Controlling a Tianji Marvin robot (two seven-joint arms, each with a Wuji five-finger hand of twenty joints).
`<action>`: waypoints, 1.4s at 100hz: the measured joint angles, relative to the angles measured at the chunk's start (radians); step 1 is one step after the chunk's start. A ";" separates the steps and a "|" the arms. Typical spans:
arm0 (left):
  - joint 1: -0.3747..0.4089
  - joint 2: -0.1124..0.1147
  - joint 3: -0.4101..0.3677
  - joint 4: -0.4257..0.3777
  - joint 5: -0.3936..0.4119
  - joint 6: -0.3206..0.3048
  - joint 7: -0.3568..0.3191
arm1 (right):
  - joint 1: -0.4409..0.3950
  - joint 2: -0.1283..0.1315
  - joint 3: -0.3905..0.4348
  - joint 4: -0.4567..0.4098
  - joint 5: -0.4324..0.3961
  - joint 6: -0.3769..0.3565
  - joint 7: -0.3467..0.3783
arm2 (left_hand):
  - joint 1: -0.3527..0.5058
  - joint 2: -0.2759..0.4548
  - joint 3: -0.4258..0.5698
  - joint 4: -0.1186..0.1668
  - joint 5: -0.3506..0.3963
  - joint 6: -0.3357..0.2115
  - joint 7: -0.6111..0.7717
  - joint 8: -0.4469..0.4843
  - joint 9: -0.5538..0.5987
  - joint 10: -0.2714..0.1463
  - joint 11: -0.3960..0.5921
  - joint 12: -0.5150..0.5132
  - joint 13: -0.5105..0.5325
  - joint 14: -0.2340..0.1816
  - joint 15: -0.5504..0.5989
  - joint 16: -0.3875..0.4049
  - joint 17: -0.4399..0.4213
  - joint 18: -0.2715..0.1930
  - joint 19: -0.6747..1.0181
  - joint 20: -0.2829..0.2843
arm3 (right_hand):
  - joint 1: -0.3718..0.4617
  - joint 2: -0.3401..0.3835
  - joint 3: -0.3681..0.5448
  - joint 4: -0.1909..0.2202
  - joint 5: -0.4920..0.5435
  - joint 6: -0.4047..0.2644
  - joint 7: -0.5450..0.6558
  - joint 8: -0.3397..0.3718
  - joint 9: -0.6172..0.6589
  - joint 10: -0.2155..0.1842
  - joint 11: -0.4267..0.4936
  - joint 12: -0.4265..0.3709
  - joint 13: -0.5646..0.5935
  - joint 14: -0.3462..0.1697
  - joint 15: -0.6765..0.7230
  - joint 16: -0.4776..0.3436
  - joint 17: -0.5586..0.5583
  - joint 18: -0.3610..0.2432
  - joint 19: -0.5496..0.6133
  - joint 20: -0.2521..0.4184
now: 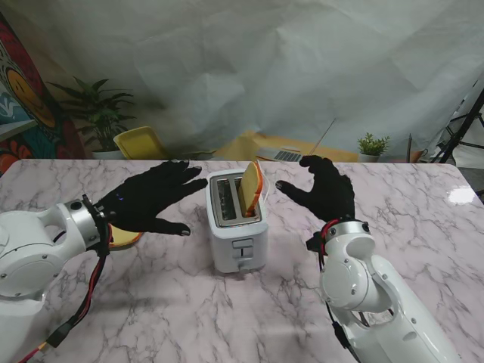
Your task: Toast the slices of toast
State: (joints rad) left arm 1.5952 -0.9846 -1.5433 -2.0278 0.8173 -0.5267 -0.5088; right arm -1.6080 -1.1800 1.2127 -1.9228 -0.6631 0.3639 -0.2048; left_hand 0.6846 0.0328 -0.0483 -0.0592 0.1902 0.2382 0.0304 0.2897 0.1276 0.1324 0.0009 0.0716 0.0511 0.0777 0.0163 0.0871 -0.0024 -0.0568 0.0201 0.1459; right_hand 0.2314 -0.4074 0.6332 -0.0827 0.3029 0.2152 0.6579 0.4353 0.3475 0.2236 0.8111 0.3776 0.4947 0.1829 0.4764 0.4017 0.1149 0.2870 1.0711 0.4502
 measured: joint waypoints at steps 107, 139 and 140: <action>0.078 -0.008 -0.014 0.358 0.393 0.223 0.200 | -0.231 0.089 0.184 -0.181 -0.071 -0.345 0.270 | 0.018 -0.064 0.006 0.000 -0.027 0.134 -0.034 -0.110 -0.001 0.137 -0.013 0.014 0.001 0.100 0.069 0.089 0.061 0.086 0.000 0.014 | 0.011 0.094 -0.100 0.000 0.061 -0.025 -0.215 -0.010 0.017 -0.048 -0.124 -0.037 -0.014 -0.034 -0.123 -0.069 -0.024 -0.037 -0.096 -0.044; 0.074 -0.008 0.000 0.403 0.437 0.248 0.184 | -0.210 0.090 0.166 -0.170 -0.047 -0.336 0.285 | 0.079 -0.101 0.005 0.000 -0.027 0.137 -0.033 -0.076 -0.001 0.138 -0.013 0.101 0.013 0.101 0.116 0.101 0.095 0.086 0.000 0.014 | 0.011 0.124 -0.126 0.000 0.061 -0.025 -0.227 -0.010 0.028 -0.049 -0.134 -0.038 -0.014 -0.034 -0.123 -0.077 -0.024 -0.038 -0.098 -0.045; 0.074 -0.008 0.000 0.404 0.438 0.249 0.184 | -0.210 0.091 0.166 -0.169 -0.046 -0.336 0.286 | 0.090 -0.106 0.009 0.000 -0.027 0.137 -0.033 -0.070 -0.001 0.138 -0.013 0.103 0.014 0.101 0.119 0.102 0.097 0.086 0.000 0.014 | 0.011 0.124 -0.126 0.000 0.061 -0.025 -0.227 -0.010 0.028 -0.049 -0.134 -0.038 -0.014 -0.034 -0.123 -0.077 -0.024 -0.038 -0.098 -0.045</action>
State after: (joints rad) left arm 1.6696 -0.9928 -1.5438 -1.6239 1.2553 -0.2774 -0.3245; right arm -1.8175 -1.0895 1.3782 -2.0923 -0.7090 0.0282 0.0812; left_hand 0.7744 -0.0733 -0.0388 -0.0591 0.1632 0.3752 -0.0026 0.2201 0.1269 0.2706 -0.0117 0.1746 0.0647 0.1785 0.1350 0.1893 0.0942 0.0297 0.0201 0.1595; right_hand 0.2428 -0.2829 0.5069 -0.0823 0.3639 0.1901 0.4311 0.4251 0.3758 0.1749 0.6773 0.3393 0.4809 0.1490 0.3530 0.3247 0.0914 0.2493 0.9729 0.4055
